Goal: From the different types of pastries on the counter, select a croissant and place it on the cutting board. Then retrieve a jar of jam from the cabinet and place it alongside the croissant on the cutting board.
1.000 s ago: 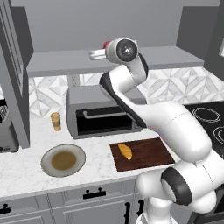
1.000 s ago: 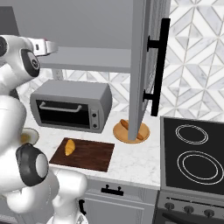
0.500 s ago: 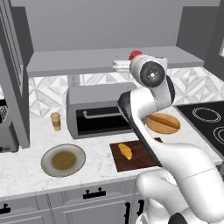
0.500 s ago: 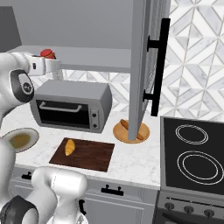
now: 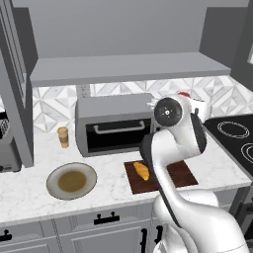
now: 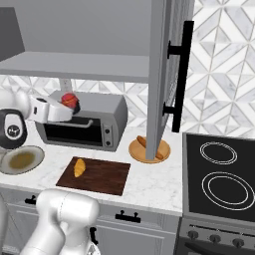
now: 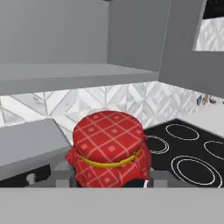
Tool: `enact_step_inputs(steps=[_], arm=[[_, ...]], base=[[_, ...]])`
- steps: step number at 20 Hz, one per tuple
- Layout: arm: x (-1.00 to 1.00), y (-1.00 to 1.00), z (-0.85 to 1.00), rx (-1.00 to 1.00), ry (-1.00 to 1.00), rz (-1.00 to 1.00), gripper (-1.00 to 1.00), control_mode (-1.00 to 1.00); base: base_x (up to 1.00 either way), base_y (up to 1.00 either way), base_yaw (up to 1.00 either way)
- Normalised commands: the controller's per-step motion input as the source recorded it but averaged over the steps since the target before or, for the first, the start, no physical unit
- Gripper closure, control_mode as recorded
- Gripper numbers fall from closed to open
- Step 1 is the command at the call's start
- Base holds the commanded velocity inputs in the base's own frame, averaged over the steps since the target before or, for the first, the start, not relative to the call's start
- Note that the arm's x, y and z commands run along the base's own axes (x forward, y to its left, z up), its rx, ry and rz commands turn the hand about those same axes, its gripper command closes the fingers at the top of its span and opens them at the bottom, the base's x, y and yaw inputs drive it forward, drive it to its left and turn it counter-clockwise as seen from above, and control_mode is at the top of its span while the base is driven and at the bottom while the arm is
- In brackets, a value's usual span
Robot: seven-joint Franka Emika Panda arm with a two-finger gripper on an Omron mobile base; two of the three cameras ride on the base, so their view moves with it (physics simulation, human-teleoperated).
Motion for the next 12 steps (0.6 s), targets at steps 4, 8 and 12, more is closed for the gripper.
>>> enact_step_inputs(steps=[4,8,12], arm=[[-0.08,-0.72,-0.73,0.18,0.08,-0.31,1.00,-1.00],[0.08,-0.10,-0.95,0.59,0.10,-0.07,1.00,-1.00],[0.15,0.00,-1.00,0.59,0.26,-0.05,1.00,-1.00]], base=[[0.00,0.00,0.00],[0.00,0.00,0.00],[0.00,0.00,0.00]])
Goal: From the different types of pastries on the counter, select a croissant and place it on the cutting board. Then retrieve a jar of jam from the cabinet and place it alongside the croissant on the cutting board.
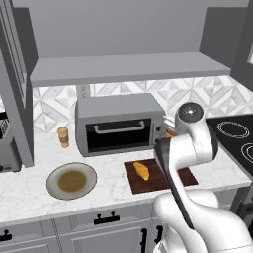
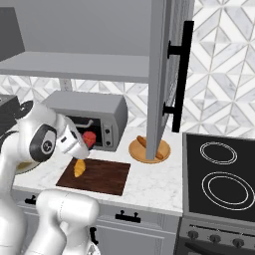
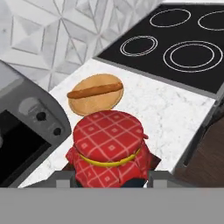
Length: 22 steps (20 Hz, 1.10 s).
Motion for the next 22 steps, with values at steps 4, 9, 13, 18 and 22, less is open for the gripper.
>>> enact_step_inputs(steps=[4,9,13,18,22], arm=[[0.32,0.00,-1.00,0.33,0.21,-0.04,1.00,-1.00],[0.18,0.28,-1.00,-0.39,0.06,0.00,1.00,-1.00],[0.01,0.33,-0.86,-0.66,0.00,0.00,1.00,-1.00],[0.39,0.00,-0.49,0.00,0.03,0.00,1.00,-1.00],[0.50,-0.09,-0.54,0.07,0.02,0.00,1.00,-1.00]], base=[[0.00,0.00,0.00],[0.00,0.00,0.00],[0.00,0.00,0.00],[0.00,0.00,0.00],[0.00,0.00,0.00]])
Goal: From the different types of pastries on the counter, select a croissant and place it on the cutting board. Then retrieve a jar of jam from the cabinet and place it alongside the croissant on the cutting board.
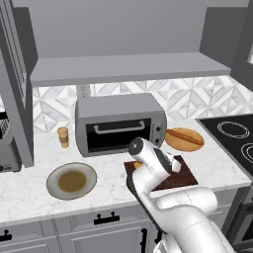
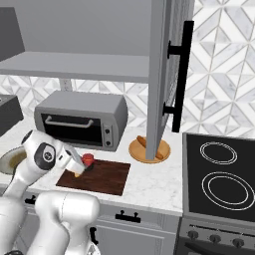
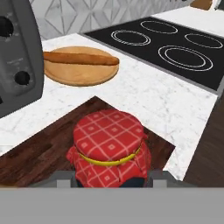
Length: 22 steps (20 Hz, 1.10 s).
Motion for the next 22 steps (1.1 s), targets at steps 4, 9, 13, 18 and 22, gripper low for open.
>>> enact_step_inputs(steps=[4,9,13,18,22], arm=[[0.41,-0.24,-0.87,0.10,0.12,0.00,1.00,-1.00],[0.05,-0.36,-0.76,-0.03,0.15,0.00,1.00,-1.00],[0.01,-0.28,-0.28,0.00,0.00,0.00,1.00,-1.00],[0.07,-0.16,-0.23,0.00,-0.01,0.00,1.00,-1.00],[0.01,0.00,-0.47,-0.03,-0.08,0.00,-1.00,-1.00]], base=[[0.00,0.00,0.00],[0.00,0.00,0.00],[0.00,0.00,0.00],[0.00,0.00,0.00],[0.00,0.00,0.00]])
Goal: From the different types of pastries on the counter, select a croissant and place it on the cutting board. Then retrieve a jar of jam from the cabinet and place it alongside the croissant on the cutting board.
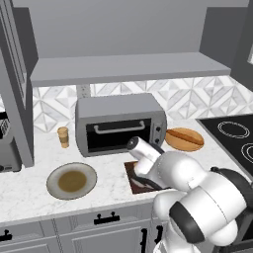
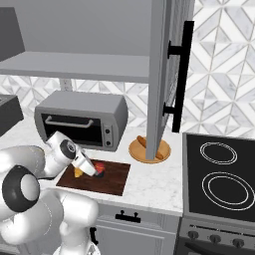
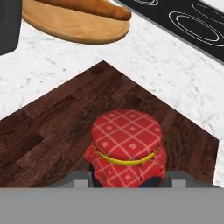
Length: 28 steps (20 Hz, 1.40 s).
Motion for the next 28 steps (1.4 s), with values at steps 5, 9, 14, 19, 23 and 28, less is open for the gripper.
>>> enact_step_inputs(steps=[5,9,14,19,23,28], arm=[[-0.07,0.00,-0.31,0.00,-0.13,0.00,-1.00,-1.00],[-0.30,0.00,0.01,0.00,-0.24,0.00,-1.00,-1.00],[-0.33,0.00,0.43,0.01,-0.35,0.00,-1.00,-1.00],[-0.28,0.04,0.49,0.04,-0.33,0.01,-1.00,-1.00],[-0.59,0.76,0.04,0.01,-0.21,0.22,-1.00,-1.00],[-0.84,1.00,-0.12,-0.09,-0.04,0.42,-1.00,-1.00]], base=[[0.00,0.00,0.00],[0.00,0.00,0.00],[0.00,0.00,0.00],[0.00,0.00,0.00],[0.00,0.00,0.00],[0.00,0.00,0.00]])
